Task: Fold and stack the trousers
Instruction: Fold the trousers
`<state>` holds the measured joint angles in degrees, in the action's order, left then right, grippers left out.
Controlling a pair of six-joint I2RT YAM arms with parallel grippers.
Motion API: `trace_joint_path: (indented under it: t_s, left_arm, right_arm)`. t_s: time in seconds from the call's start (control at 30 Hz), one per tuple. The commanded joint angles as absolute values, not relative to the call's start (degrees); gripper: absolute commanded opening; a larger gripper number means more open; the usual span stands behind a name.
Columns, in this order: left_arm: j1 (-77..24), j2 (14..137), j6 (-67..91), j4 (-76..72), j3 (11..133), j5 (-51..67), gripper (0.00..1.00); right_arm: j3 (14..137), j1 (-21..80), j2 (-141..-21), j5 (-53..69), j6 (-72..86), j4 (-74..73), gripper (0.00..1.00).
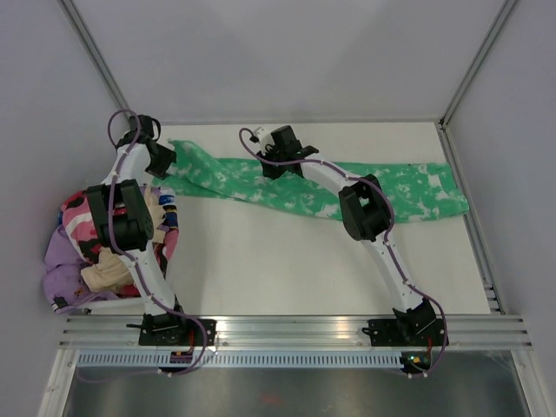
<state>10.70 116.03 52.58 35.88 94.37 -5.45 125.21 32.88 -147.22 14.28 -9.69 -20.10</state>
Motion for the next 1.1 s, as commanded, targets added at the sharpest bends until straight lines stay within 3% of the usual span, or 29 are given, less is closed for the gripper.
trace_joint_path:
  t_s: [0.0, 0.33, 0.83, 0.93, 1.07]
  left_arm:
    - [11.0, 118.1, 57.2, 36.8, 94.9, -7.2, 0.53]
    - [11.8, 125.1, 61.2, 34.5, 99.6, -9.1, 0.51]
    - [11.9, 128.8, 60.2, 26.4, 100.5, -7.6, 0.47]
    - [11.9, 129.5, 60.6, 26.3, 100.2, -7.5, 0.38]
    - [11.9, 130.0, 60.4, 25.6, 100.2, -7.1, 0.17]
  right_arm:
    - [127.7, 33.0, -146.1, 13.4, -8.9, -17.6, 0.13]
    - [127.2, 33.0, -145.0, 16.7, -3.9, -15.6, 0.01]
    - [126.1, 33.0, -144.6, 19.0, -1.7, -14.9, 0.00]
    - [126.1, 33.0, -144.5, 18.9, -1.7, -14.8, 0.00]
    - [126.0, 33.0, -144.4, 18.0, -1.6, -14.7, 0.00]
